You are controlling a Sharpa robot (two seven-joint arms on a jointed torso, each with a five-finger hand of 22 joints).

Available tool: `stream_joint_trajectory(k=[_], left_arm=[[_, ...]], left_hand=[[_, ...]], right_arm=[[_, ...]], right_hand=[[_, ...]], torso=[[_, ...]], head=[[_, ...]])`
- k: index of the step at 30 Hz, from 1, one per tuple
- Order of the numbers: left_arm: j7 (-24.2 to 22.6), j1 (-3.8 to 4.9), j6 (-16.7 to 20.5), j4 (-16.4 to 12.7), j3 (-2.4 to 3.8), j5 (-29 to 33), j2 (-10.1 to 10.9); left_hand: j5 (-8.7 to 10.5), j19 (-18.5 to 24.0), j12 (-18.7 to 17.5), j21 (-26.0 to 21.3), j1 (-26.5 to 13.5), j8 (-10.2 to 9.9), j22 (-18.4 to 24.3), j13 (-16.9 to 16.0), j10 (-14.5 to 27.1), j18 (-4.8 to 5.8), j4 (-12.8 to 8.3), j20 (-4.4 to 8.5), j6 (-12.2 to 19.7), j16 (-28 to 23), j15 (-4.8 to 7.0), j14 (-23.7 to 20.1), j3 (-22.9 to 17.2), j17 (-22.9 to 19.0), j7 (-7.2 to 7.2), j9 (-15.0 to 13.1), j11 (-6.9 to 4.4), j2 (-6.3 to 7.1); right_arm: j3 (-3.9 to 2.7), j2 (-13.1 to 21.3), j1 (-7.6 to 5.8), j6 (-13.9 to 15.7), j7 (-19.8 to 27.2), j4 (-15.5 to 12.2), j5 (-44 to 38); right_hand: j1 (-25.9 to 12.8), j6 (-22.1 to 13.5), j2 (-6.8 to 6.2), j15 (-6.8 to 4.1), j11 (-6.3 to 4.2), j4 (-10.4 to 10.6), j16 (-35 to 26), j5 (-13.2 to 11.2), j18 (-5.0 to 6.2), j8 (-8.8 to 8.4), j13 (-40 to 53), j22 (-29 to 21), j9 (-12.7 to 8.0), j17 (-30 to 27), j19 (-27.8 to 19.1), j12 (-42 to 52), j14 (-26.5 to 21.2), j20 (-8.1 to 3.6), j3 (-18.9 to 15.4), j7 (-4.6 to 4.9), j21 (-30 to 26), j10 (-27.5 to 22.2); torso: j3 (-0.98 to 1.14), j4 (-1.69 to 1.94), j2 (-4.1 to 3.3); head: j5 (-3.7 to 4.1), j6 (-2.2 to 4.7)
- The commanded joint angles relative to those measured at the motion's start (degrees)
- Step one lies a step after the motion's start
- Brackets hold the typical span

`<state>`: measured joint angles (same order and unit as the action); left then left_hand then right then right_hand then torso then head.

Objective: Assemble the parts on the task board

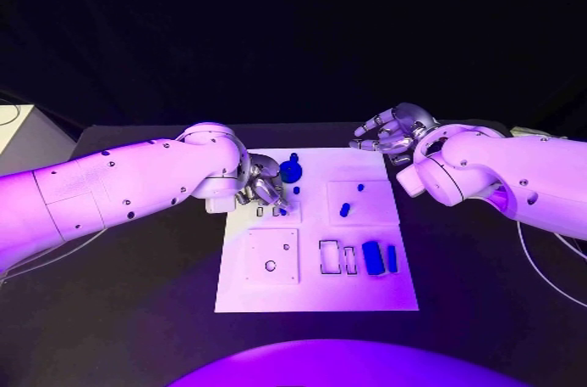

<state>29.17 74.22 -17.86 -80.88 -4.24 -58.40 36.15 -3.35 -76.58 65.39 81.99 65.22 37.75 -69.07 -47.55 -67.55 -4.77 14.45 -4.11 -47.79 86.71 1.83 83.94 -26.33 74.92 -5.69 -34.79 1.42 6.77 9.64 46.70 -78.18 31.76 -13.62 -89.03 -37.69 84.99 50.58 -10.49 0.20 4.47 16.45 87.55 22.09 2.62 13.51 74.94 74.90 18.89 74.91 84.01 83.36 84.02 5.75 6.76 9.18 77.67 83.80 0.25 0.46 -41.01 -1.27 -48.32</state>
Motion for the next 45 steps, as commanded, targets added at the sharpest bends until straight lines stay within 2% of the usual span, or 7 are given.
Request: stream_joint_trajectory(k=[1, 7, 13, 26, 28, 32, 45], left_arm=[[-0.2, 0.05, -0.8, 0.0, 0.00, 1.4, -0.1], [-0.3, 0.05, 0.0, -0.3, -0.01, 3.0, 0.3], [-0.4, 0.04, 2.1, -0.9, 0.00, 4.9, 0.9], [-0.1, 0.03, 7.0, -3.6, 0.07, 7.4, 3.7], [0.0, 0.03, 7.7, -4.0, 0.04, 7.7, 4.1], [0.2, 0.02, 8.5, -4.5, -0.01, 7.2, 4.7], [0.3, -0.22, 13.6, -6.4, -1.53, 2.8, 5.9]], left_hand=[[0.12, -0.1, -0.4, 0.4, 2.1, -0.1, -0.1, 0.3, 0.3, 0.35, -1.0, 0.27, 0.1, 0.2, 0.55, 3.8, -1.9, 8.9, 0.61, -0.3, -0.50, -0.91], [0.18, -0.1, -1.2, 0.5, 4.0, 0.0, -0.3, 1.5, 0.4, 0.38, -5.6, 0.62, 0.2, 0.4, 1.00, 3.9, -11.1, 9.3, 0.97, -2.4, -0.91, -0.75], [0.23, -0.1, -0.5, 0.6, -0.2, 3.4, -0.6, 0.3, -0.7, 0.40, -11.9, 0.93, 0.6, 0.4, 1.18, 3.9, -24.0, 9.5, 1.21, -8.5, -1.24, 0.15], [-0.36, -0.3, 1.6, 0.8, -4.8, 5.6, -1.0, -2.2, -2.7, 0.43, -16.4, 1.31, 0.1, 1.6, 1.70, 4.8, -30.7, 11.7, 1.83, -12.4, -1.78, 1.46], [-6.10, -0.7, 2.5, 0.9, -7.4, 6.5, -1.4, -3.4, -4.1, 0.51, -17.3, 1.74, -1.1, 2.2, 2.22, 5.3, -32.1, 12.9, 2.43, -13.4, -2.35, 2.59], [-11.55, -1.7, 3.3, 1.5, -9.0, 7.0, -2.6, -4.5, -5.5, 0.77, -18.5, 2.26, -2.1, 2.9, 2.73, 5.8, -32.7, 14.3, 2.96, -14.2, -2.89, 3.21], [-14.21, -2.4, 3.9, 1.8, -9.7, 7.2, -3.5, -5.5, -6.5, 0.95, -19.3, 2.59, -2.8, 3.1, 3.07, 6.0, -32.8, 14.7, 3.30, -14.6, -3.24, 3.37]], right_arm=[[0.00, -0.1, -0.01, -1.4, -0.2, 0.0, -0.2], [0.03, 0.0, 0.00, -1.8, -0.4, 0.0, -0.2], [0.06, 0.0, 0.03, -2.3, -0.6, 0.1, -0.3], [0.17, 0.1, 0.07, -3.3, -1.0, 0.4, -0.4], [0.18, 0.1, 0.07, -3.4, -1.0, 0.5, -0.4], [0.20, 0.1, 0.09, -3.6, -1.0, 0.6, -0.4], [0.24, 0.3, 0.13, -3.5, -0.9, 0.7, -0.4]], right_hand=[[-0.5, -0.5, -0.32, -0.27, -0.14, 0.1, -0.1, 0.4, 0.36, 0.26, 8.3, 6.5, 0.0, 9.8, 0.6, -0.1, 4.6, -0.05, 0.3, 0.04, -0.3, -0.4], [-0.5, -0.5, -0.29, -0.26, -0.14, 0.1, -0.1, 0.4, 0.37, 0.28, 8.3, 6.5, 0.0, 9.7, 0.6, -0.1, 4.6, -0.04, 0.3, 0.04, -0.4, -0.4], [-0.5, -0.5, -0.24, -0.26, -0.14, 0.0, -0.2, 0.4, 0.37, 0.34, 8.2, 6.5, 0.0, 9.6, 0.6, -0.1, 4.6, -0.03, 0.4, 0.03, -0.4, -0.4], [-0.6, -0.5, -0.19, -0.26, -0.14, 0.0, -0.2, 0.6, 0.44, 0.43, 8.2, 6.3, 0.0, 9.5, 0.5, -0.2, 4.5, -0.02, 0.6, 0.03, -0.7, -0.4], [-0.6, -0.5, -0.19, -0.26, -0.14, 0.0, -0.2, 0.6, 0.44, 0.43, 8.2, 6.3, 0.0, 9.5, 0.5, -0.2, 4.5, -0.02, 0.6, 0.03, -0.7, -0.4], [-0.6, -0.5, -0.19, -0.26, -0.14, 0.0, -0.2, 0.6, 0.44, 0.43, 8.2, 6.3, 0.0, 9.5, 0.5, -0.2, 4.5, -0.02, 0.6, 0.03, -0.7, -0.4], [-0.6, -0.5, -0.20, -0.26, -0.14, 0.0, -0.3, 0.6, 0.47, 0.47, 8.2, 6.2, 0.0, 9.4, 0.4, -0.2, 4.5, -0.02, 0.6, 0.03, -0.8, -0.5]], torso=[[-0.02, 0.00, 0.07], [-0.04, 0.05, 0.06], [-0.04, 0.06, 0.07], [0.03, 0.20, 0.08], [0.04, 0.17, 0.08], [0.07, 0.14, 0.05], [0.08, 0.08, 0.01]], head=[[0.04, -0.13], [0.11, -0.10], [0.18, 0.06], [0.08, -0.06], [-0.08, -0.14], [-0.25, -0.29], [-0.73, -0.69]])
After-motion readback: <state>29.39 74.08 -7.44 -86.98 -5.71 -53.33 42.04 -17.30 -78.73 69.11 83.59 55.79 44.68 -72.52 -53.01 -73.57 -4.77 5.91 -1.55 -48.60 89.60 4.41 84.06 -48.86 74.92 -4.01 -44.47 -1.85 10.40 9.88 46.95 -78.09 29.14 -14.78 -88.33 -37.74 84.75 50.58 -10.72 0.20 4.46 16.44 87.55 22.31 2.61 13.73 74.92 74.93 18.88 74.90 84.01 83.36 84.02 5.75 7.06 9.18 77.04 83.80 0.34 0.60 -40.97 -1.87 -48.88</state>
